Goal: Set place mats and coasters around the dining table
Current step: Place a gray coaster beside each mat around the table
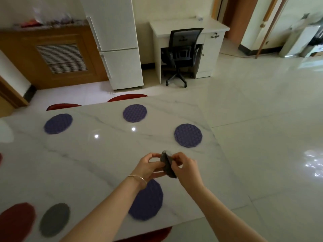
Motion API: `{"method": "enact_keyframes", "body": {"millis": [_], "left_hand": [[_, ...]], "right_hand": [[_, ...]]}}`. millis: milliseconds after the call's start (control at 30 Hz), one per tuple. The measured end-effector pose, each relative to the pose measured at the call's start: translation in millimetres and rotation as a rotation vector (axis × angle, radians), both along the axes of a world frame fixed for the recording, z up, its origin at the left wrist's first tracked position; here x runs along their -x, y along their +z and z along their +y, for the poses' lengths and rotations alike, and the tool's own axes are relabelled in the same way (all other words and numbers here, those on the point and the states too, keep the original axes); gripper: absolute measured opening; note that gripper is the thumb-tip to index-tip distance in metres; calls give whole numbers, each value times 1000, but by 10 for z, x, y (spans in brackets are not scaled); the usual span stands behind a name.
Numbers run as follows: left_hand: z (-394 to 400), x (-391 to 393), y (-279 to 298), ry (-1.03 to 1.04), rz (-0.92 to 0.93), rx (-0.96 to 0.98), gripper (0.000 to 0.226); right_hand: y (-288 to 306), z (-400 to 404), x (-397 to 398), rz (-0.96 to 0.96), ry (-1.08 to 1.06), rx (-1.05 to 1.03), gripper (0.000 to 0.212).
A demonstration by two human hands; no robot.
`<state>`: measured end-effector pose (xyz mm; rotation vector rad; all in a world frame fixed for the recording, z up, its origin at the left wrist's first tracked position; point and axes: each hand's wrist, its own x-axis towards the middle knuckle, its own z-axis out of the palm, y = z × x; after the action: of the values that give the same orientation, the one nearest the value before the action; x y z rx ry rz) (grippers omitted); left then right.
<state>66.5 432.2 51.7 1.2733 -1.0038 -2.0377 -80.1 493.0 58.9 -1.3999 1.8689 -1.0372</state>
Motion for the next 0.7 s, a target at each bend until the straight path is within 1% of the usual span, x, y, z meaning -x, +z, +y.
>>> {"method": "enact_keyframes", "body": {"millis": [100, 167, 233, 300, 367, 433, 533, 633, 700], "left_hand": [[19, 6, -37, 26, 5, -15, 30], [35, -51, -51, 54, -7, -19, 32], [47, -153, -74, 78, -34, -17, 31], [44, -277, -99, 124, -49, -16, 28], [37, -387, -113, 188, -29, -27, 25], [34, -478, -116, 252, 1, -49, 22], [52, -584, -122, 315, 21, -77, 20], [99, -653, -140, 343, 18, -84, 19], [136, -673, -149, 350, 8, -82, 19]], "right_hand": [[13, -30, 89, 3, 22, -16, 11], [26, -43, 120, 39, 33, -13, 9], [18, -21, 146, 97, -4, -14, 7], [-30, 23, 185, 218, -55, -18, 6], [-116, 78, 227, 386, -61, -12, 7], [-252, 165, 239, 520, -21, -26, 9], [-516, 399, 212, 625, 119, -132, 13], [-773, 691, 179, 626, 216, -210, 14], [-903, 826, 163, 623, 209, -252, 19]]}}
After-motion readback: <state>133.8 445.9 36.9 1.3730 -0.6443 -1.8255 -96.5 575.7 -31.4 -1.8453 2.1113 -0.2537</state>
